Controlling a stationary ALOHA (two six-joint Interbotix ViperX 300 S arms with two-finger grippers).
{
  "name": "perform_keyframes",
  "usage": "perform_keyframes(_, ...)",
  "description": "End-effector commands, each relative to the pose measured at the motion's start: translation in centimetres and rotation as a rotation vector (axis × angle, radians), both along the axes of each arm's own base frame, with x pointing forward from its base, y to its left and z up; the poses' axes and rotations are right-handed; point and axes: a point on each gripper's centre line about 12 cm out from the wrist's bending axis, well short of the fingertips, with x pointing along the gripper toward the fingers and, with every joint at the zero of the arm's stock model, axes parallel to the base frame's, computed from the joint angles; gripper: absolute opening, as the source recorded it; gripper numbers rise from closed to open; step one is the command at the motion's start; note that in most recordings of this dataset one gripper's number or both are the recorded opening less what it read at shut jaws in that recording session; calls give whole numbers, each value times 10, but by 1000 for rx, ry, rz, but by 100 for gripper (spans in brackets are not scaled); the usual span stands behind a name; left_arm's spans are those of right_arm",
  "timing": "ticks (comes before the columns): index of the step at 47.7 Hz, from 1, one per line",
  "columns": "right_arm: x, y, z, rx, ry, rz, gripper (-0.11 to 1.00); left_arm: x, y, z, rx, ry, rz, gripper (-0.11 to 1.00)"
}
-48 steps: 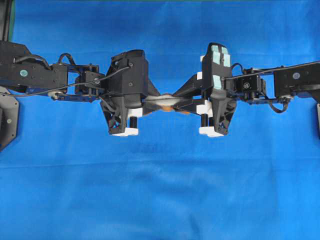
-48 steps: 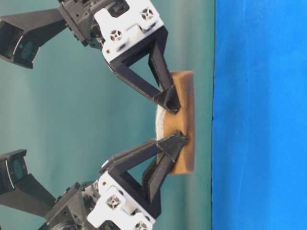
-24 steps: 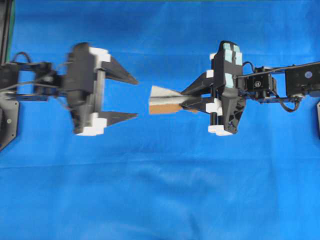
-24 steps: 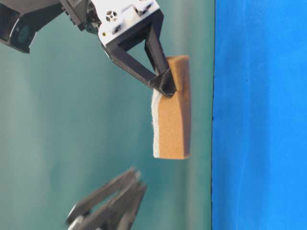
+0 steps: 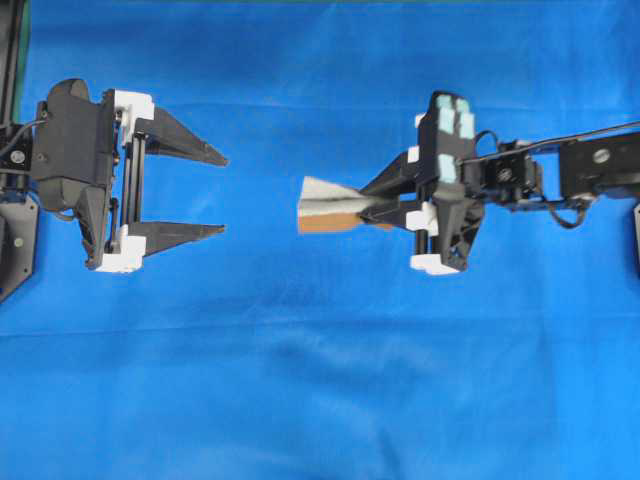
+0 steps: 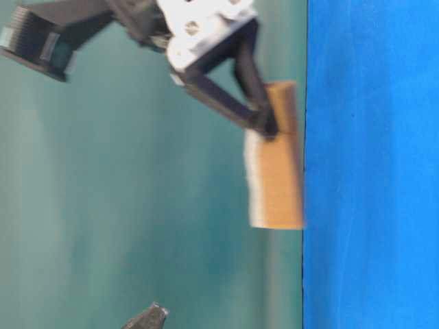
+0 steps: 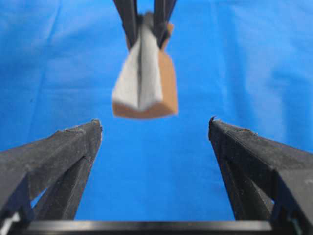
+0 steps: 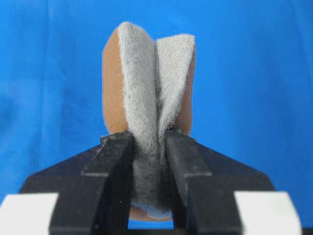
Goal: Hand over the sponge with the left arm and wipe it with the right arm.
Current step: 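Open the left gripper and pull it back to the left, then move the held sponge with the right gripper down and toward the table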
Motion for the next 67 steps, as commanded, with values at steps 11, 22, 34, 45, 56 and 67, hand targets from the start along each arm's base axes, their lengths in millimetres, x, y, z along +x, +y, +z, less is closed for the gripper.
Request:
perform_keyframes(11,8,0,-56,14,90,-6,26,1,-1,6,-1,-28,-2,88)
perform_keyframes(22,9,0,-84,19,145,-8,26,0,-1,4,-3,-28,-2,88)
perform_keyframes(34,7,-6,-91,20,165,-22,26,1,-1,6,-1,-38,-2,88)
perform_keyframes(45,0,-46,-90,13,164,-119,26,1,-1,6,-2,-40,-2,87)
perform_keyframes(56,-14,-99,-87,-18,156,-229,26,0,-1,5,-4,-38,-1,87)
perform_keyframes(67,-17,-125,-80,-48,121,-278,26,0,-1,5,1,-38,-2,87)
